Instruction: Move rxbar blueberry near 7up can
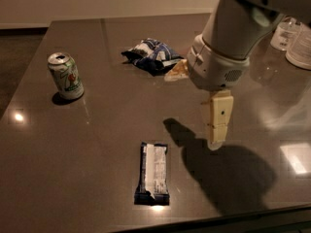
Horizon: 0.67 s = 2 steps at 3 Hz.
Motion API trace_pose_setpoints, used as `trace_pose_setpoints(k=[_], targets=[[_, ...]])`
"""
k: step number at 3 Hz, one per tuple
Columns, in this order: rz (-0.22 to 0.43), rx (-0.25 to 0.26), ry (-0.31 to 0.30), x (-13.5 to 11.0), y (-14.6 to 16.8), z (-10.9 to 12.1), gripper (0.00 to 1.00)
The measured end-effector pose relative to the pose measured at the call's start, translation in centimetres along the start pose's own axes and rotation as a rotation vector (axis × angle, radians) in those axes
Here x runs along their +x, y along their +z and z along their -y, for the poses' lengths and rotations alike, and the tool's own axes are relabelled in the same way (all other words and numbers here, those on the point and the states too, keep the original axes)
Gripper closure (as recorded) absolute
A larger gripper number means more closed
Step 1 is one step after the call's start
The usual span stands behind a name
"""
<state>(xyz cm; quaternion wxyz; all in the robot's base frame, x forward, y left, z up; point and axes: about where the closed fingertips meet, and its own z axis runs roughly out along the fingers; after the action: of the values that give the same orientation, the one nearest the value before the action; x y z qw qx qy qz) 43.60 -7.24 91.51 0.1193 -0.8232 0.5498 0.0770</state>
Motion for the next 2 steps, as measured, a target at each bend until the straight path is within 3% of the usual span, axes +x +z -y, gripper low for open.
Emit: trace_pose_setpoints(k=[1, 2], targets=[[0.034, -0.067, -0.147, -1.8, 2.1, -0.6, 0.00], [0.065, -0.122, -0.248, -3.4, 4.1, -1.9, 0.00]])
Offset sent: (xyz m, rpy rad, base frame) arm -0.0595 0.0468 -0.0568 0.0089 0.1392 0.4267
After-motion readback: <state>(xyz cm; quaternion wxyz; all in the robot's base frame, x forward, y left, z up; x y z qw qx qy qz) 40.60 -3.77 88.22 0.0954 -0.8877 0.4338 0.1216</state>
